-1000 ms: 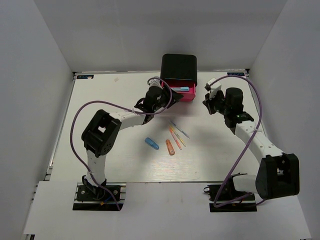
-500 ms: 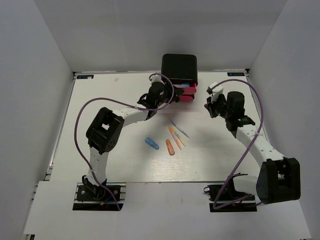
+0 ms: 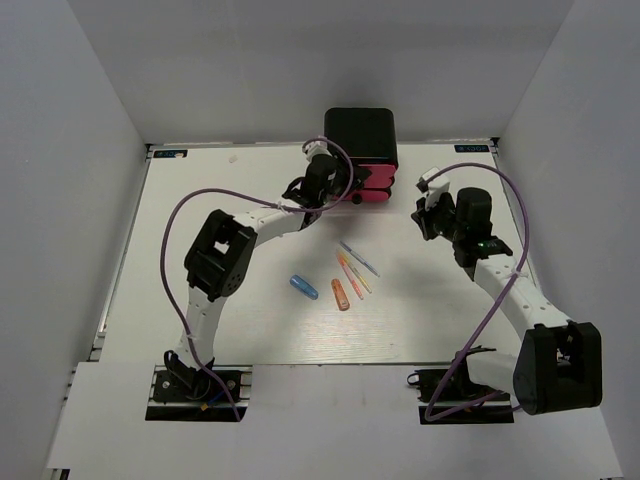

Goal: Sort the stationery into containers
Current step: Close the drawer in the storage box.

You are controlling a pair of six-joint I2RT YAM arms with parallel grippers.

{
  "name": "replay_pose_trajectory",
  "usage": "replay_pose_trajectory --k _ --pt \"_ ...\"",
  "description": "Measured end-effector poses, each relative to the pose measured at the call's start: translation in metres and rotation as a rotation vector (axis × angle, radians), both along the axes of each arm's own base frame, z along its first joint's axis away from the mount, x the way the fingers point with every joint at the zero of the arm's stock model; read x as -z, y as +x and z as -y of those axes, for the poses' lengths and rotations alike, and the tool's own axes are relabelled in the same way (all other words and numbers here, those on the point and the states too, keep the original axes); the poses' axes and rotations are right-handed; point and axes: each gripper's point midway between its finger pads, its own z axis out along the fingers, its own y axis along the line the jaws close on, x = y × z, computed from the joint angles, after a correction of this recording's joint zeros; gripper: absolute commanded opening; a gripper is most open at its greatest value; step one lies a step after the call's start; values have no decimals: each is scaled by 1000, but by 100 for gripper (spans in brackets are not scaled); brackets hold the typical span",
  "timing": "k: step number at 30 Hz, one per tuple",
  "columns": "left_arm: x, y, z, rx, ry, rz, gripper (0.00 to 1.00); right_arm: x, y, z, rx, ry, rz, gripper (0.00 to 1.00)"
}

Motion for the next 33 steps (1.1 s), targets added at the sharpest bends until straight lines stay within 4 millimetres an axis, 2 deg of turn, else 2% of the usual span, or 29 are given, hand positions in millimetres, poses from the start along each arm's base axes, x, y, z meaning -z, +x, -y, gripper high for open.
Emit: replay_pose_trajectory --k 8,16,27,31,32,33 --pt "-3 11 2 -24 9 11 53 7 -4 1 1 0 -20 3" --pt "-4 17 1 -50 14 16 56 3 -4 2 4 6 -10 3" --pt "-6 19 1 -55 22 11 62 12 -13 3 6 4 -34 3" --pt "-7 17 2 -33 33 39 72 12 -15 2 -4 8 -35 14" --pt "-5 14 3 -21 40 44 74 12 -16 1 -8 11 -35 19" --pt "-3 11 4 -7 44 48 78 13 -17 0 -18 13 -37 30"
